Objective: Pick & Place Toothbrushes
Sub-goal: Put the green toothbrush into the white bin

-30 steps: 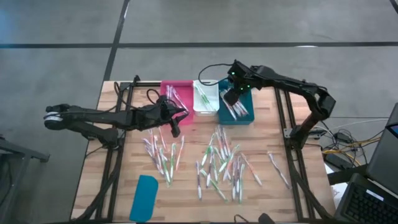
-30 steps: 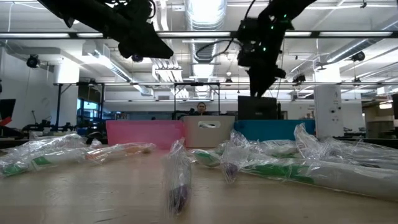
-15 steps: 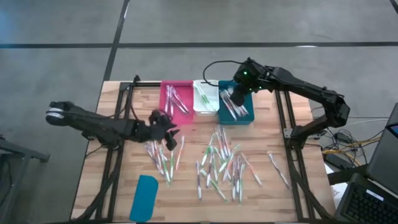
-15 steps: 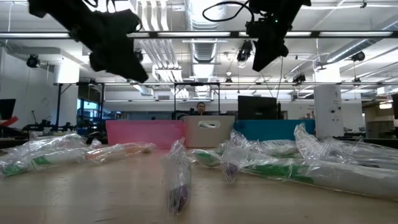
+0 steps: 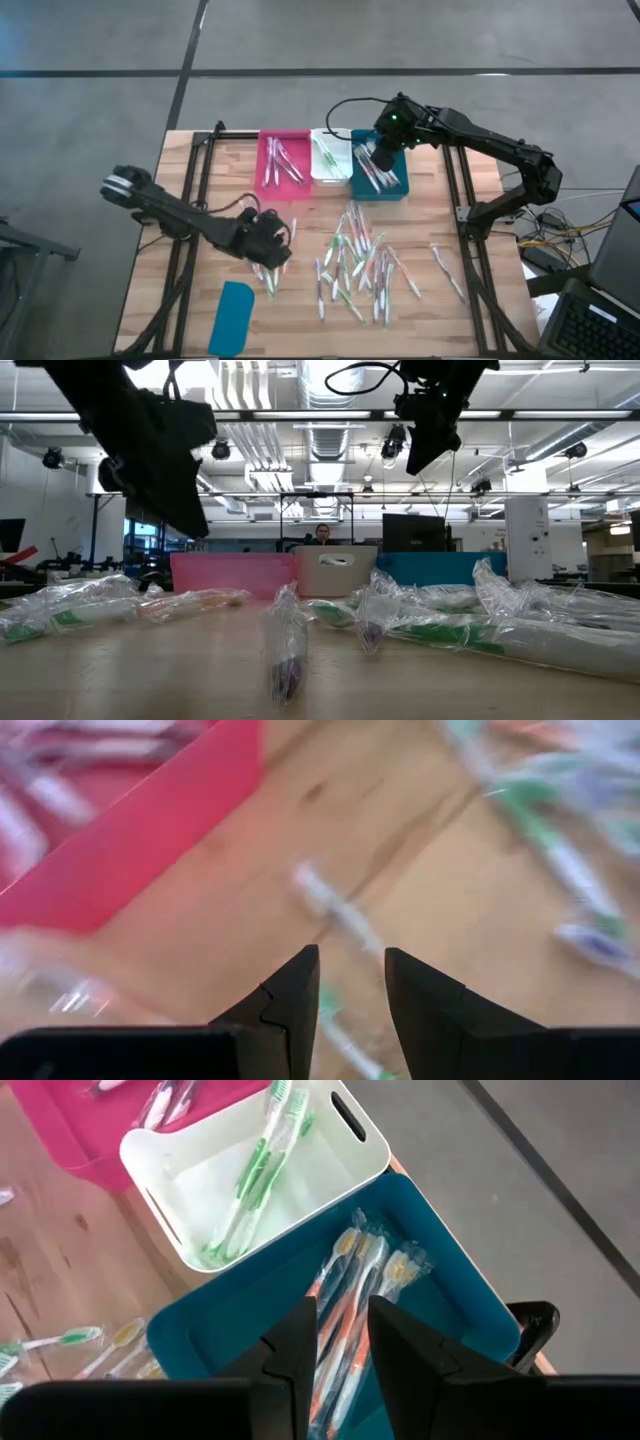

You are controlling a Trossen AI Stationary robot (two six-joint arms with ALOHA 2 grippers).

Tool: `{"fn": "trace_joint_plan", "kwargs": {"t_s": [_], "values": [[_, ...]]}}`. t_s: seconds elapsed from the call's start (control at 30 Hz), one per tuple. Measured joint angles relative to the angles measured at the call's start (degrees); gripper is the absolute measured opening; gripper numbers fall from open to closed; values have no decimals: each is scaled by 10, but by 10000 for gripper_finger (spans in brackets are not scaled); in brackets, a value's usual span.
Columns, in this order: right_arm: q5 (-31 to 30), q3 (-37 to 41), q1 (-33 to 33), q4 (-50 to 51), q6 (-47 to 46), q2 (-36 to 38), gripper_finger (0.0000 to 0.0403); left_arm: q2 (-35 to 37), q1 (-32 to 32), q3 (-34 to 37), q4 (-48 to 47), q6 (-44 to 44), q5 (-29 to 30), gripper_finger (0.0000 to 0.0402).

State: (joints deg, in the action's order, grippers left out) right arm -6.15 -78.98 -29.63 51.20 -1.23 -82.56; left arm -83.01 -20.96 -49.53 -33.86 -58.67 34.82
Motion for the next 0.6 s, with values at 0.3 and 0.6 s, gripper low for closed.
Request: {"fn": "trace_joint_plan", "kwargs": {"t_s": [0.3, 0.6], "values": [[0, 0, 0, -1, 3, 0, 116, -119, -6, -110, -139, -111, -62, 122], [0, 0, 0, 0, -1, 0, 141, -182, -6, -122, -142, -116, -153, 122]]}}
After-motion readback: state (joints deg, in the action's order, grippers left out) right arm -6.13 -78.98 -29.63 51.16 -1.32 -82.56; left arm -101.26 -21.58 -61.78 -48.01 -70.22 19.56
